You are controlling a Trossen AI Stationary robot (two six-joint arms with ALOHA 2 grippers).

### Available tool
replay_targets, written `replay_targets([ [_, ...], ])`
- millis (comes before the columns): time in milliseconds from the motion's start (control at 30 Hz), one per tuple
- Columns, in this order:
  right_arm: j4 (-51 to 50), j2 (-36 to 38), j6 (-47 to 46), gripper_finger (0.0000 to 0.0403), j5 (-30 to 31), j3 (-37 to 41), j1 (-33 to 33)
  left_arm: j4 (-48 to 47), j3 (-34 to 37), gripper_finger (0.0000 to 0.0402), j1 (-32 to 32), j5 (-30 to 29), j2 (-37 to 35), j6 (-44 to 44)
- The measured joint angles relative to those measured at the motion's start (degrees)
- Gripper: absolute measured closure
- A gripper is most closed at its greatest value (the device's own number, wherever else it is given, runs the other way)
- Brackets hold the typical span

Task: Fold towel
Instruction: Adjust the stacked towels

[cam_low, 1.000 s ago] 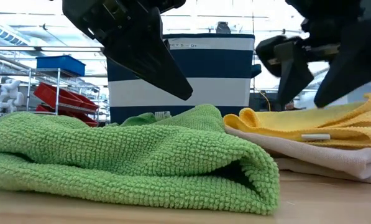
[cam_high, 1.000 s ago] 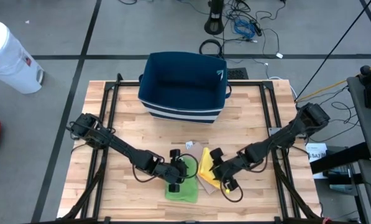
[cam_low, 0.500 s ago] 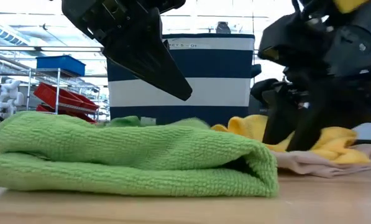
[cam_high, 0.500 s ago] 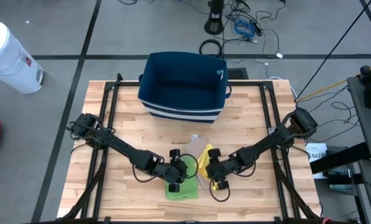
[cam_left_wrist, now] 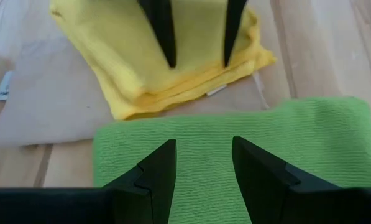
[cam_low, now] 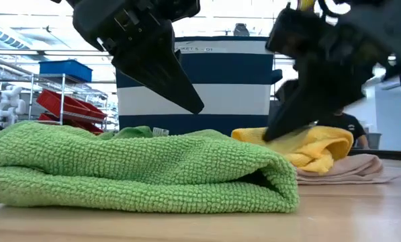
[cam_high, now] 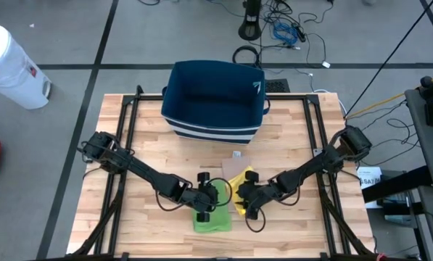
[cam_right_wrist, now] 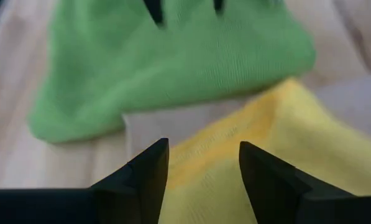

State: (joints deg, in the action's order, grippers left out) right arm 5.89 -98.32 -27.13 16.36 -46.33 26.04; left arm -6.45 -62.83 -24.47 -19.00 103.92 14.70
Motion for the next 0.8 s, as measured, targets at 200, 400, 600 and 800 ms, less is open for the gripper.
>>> replay_targets([
  [200, -5.74, 9.13, 6.63, 0.022, 0.29, -2.57, 0.68, -0.42, 0.0, 0.0239, 0.0, 0.0, 0.0, 0.05],
  [400, -20.54, 15.75, 9.12, 0.022, 2.53, -3.66, 3.31, -0.36, 0.0, 0.0239, 0.03, 0.01, 0.0, 0.09],
  [600, -25.47, 13.71, 9.81, 0.022, 1.39, -3.64, 6.67, 0.43, 0.0, 0.0239, 0.33, 0.02, 0.0, 0.11],
  [800, -25.12, 10.86, 12.97, 0.022, 12.72, -3.64, 6.72, 1.5, 0.0, 0.0239, 0.98, 0.0, 0.0, -0.06],
])
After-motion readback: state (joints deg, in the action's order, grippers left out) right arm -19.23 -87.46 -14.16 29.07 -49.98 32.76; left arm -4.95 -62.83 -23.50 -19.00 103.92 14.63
